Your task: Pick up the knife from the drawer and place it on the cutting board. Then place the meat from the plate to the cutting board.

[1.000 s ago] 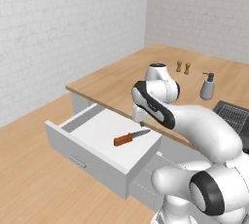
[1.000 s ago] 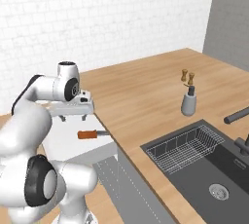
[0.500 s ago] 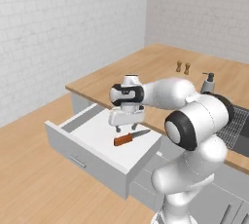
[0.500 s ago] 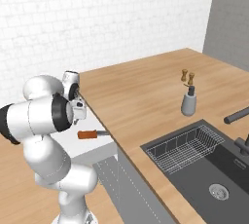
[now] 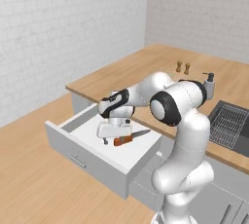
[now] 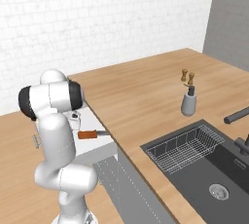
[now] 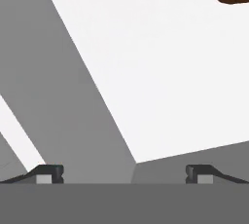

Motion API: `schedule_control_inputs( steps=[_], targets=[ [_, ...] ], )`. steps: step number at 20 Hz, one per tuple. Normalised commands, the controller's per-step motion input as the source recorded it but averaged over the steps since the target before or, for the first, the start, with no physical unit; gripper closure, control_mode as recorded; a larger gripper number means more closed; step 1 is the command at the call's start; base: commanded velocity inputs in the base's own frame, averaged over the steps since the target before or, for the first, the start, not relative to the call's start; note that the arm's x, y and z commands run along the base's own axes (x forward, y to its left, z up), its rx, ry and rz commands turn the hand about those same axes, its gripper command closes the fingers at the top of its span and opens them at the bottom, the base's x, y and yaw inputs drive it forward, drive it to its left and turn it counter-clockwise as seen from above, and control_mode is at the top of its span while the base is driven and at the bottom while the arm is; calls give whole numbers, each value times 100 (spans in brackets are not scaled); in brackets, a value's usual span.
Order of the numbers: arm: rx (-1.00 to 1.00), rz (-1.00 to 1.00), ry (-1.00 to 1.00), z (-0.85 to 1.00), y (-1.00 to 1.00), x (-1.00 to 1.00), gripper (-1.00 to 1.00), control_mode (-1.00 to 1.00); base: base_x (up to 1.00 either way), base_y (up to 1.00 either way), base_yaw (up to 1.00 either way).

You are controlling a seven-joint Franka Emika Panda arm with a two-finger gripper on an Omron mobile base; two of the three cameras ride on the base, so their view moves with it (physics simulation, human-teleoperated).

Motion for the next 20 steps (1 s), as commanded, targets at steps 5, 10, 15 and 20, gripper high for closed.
schedule_control_inputs(
  steps=[5, 10, 15, 20],
  targets=[
    [1, -4, 0, -54, 34, -4, -100, -100, 0, 0, 0],
    [0, 0, 0, -28, 72, -44, -100, -100, 0, 0, 0],
    [0, 0, 0, -3, 85, -79, -100, -100, 0, 0, 0],
    [-3, 16, -27, 21, 6, -55, -100, -100, 0, 0, 0]
  ],
)
